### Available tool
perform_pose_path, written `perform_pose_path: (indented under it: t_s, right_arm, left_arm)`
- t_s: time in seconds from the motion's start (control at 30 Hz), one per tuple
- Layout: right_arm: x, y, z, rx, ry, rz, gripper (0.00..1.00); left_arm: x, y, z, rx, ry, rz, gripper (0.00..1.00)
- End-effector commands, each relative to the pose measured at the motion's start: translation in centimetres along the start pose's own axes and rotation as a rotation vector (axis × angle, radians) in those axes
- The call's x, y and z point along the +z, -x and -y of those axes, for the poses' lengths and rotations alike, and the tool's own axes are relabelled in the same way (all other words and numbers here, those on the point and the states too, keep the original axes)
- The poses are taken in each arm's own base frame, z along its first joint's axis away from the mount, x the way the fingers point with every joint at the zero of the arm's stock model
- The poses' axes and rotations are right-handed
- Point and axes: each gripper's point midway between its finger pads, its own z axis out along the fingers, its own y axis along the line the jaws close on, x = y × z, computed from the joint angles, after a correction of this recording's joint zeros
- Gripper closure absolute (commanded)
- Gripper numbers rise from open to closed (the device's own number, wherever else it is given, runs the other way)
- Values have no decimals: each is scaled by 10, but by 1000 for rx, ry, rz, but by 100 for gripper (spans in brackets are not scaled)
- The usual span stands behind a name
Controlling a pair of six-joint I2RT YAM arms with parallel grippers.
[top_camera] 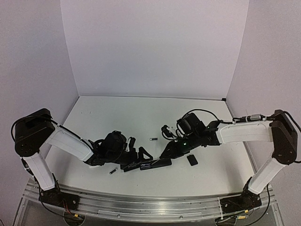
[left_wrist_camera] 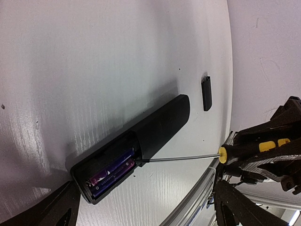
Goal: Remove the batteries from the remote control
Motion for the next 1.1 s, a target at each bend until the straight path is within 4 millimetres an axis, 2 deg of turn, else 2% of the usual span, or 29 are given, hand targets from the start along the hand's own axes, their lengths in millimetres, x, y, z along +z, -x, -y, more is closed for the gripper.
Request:
perform_pose_path:
  t_s: [0.0, 0.37, 0.67, 0.93, 1.07]
  right_arm:
    - [0, -7, -2, -53, -36, -54, 100]
    - [17, -23, 4, -25, -90, -97, 100]
    - [24, -32, -5, 122, 17, -48, 100]
    - [32, -30, -11, 183, 136, 50, 100]
    - [30, -25, -19, 191, 209, 97, 100]
  left_arm:
    - [5, -6, -6, -19, 23, -32, 1]
    - [11, -10, -5, -28, 9, -61, 0]
    - [16, -15, -11, -48, 20, -78, 1]
    - [18, -21, -19, -65, 42, -89, 1]
    - [19, -24, -25, -77, 53, -92, 1]
